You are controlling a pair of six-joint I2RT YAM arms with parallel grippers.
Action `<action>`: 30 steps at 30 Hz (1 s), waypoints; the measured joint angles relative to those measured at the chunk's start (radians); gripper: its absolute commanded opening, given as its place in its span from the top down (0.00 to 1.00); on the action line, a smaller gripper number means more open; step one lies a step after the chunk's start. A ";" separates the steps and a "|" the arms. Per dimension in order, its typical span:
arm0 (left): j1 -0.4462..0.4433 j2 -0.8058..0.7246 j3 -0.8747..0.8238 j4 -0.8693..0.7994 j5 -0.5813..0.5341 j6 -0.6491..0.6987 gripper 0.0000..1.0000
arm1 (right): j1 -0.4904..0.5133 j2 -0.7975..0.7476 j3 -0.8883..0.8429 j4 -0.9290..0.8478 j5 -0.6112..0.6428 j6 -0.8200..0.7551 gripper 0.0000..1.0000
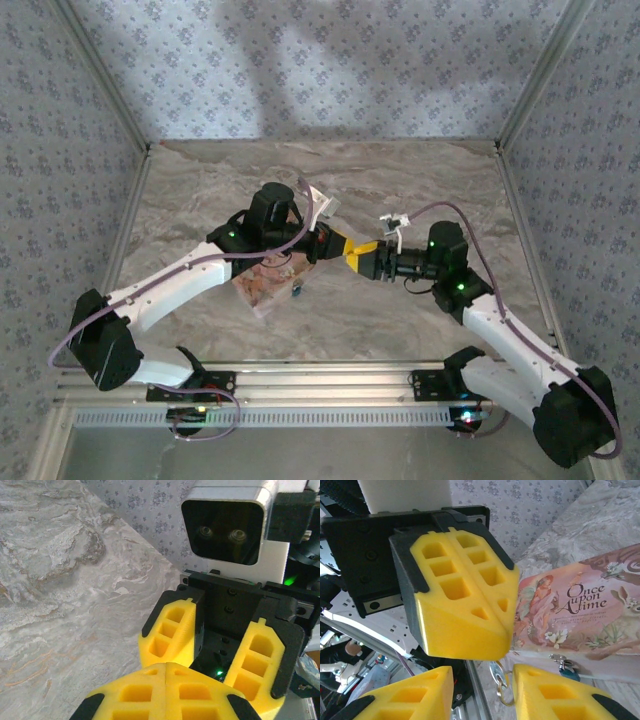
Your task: Unlock the padlock with the key
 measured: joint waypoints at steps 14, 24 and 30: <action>0.000 0.001 0.000 0.000 -0.001 0.000 1.00 | 0.010 -0.002 0.001 -0.029 0.017 -0.016 0.68; 0.000 0.001 0.000 0.000 0.000 0.000 1.00 | 0.010 -0.023 0.001 -0.058 0.051 -0.026 0.82; 0.000 0.001 0.000 -0.002 0.000 0.000 1.00 | 0.009 -0.023 0.000 -0.073 0.071 -0.024 0.97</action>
